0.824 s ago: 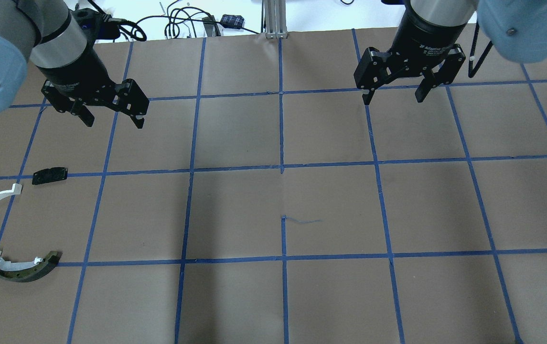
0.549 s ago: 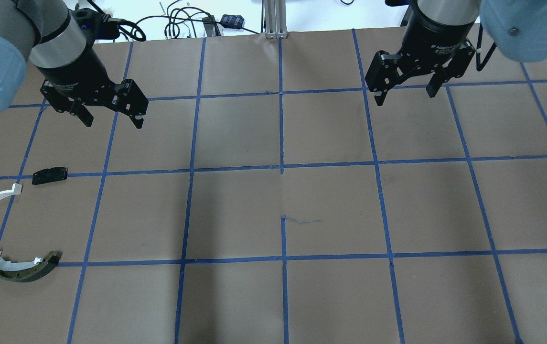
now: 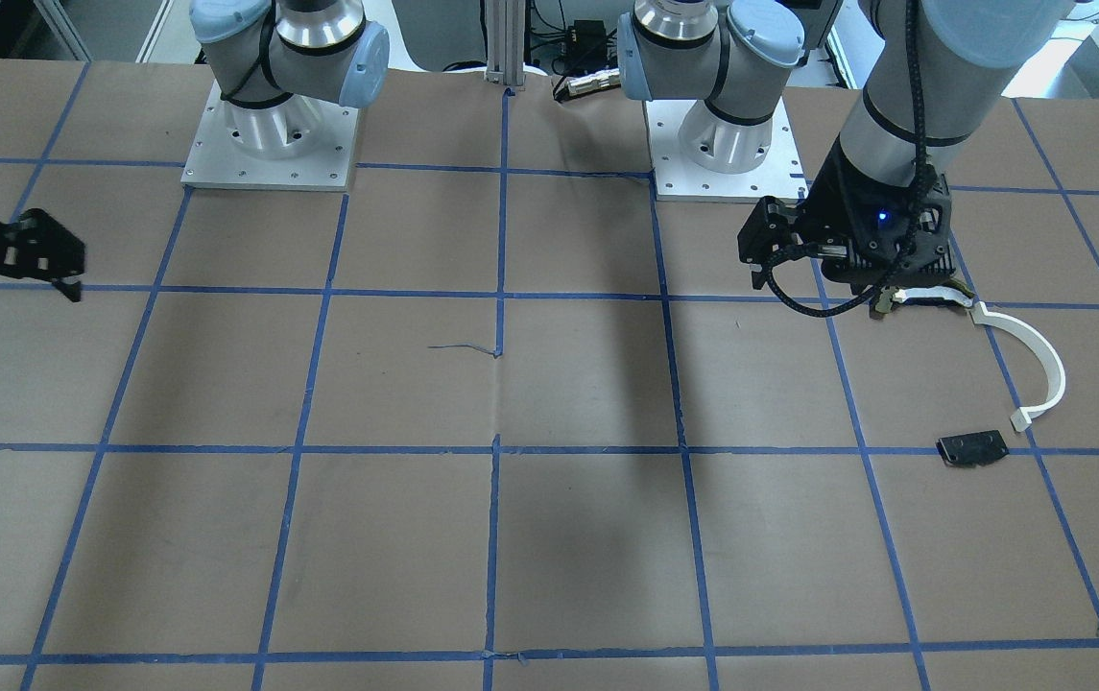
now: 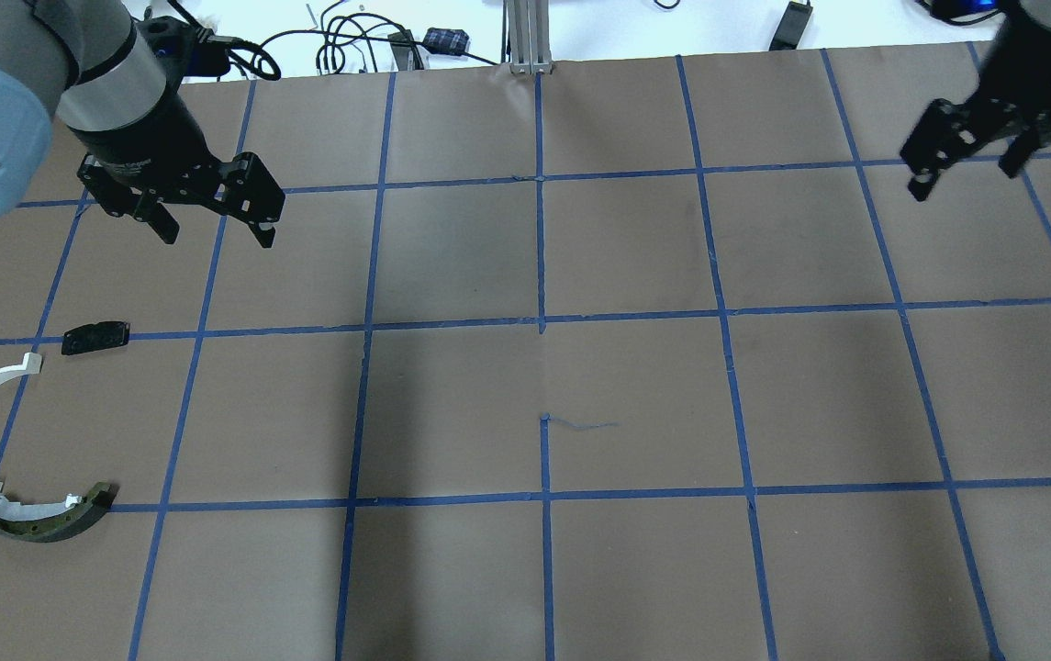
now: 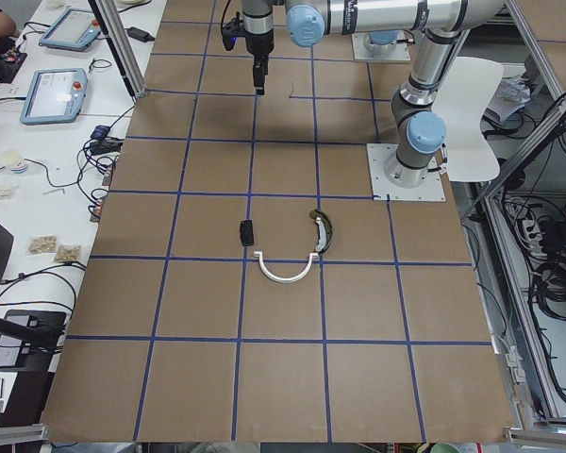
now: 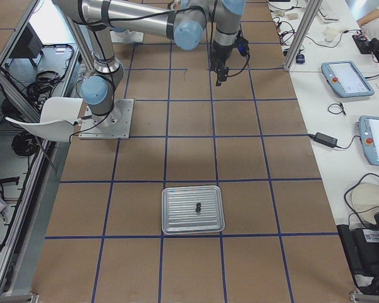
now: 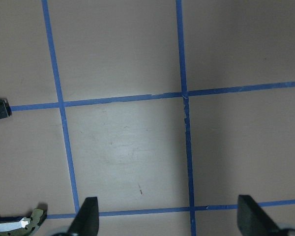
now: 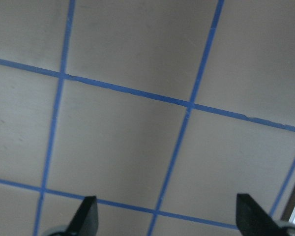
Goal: Place bearing gear from tray to pile
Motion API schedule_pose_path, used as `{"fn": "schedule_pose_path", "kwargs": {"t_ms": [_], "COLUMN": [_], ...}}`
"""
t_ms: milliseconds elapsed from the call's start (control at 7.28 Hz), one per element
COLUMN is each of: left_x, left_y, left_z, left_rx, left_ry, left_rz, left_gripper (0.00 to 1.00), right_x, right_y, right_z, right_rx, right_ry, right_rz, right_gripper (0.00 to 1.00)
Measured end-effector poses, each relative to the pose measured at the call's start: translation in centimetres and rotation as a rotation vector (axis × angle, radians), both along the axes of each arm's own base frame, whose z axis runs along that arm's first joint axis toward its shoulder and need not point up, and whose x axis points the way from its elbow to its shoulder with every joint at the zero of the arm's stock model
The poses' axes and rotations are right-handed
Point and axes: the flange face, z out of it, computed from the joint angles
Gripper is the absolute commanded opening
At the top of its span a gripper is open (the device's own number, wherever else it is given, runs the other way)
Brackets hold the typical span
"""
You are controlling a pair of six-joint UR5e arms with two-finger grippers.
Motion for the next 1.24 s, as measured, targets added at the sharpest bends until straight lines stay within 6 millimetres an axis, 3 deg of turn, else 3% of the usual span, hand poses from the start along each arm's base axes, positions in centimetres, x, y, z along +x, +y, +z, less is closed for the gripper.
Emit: {"fn": "schedule_pose_path", "kwargs": {"t_ms": [275, 412, 549, 824, 962, 1236], "left_x": [0.0, 0.0, 0.0, 0.0, 0.0, 0.0], "left_y": [0.0, 0.0, 0.0, 0.0, 0.0, 0.0], "left_z": [0.0, 0.0, 0.0, 0.0, 0.0, -0.1], "left_rx": [-0.001, -0.001, 0.000, 0.001, 0.001, 0.002], "left_ry": [0.001, 0.001, 0.000, 0.000, 0.001, 0.001], "left_rz": [0.000, 0.001, 0.000, -0.001, -0.001, -0.002], "left_gripper": [1.00, 1.00, 1.00, 1.00, 1.00, 1.00], "right_x": [-15.8, -22.4, -27.0, -33.2, -35.1, -37.9], "right_y": [1.9, 2.5, 3.1, 4.9, 5.8, 8.0], "right_z": [-5.4, -9.1, -12.6, -19.0, -21.3, -24.4], "right_rx": [-0.030, -0.050, -0.055, -0.035, -0.029, -0.042], "right_ry": [-0.011, 0.007, 0.017, -0.017, -0.034, -0.072], "right_rz": [0.211, 0.316, 0.412, 0.583, 0.695, 0.820], "right_gripper": [1.00, 1.00, 1.00, 1.00, 0.99, 0.81]}}
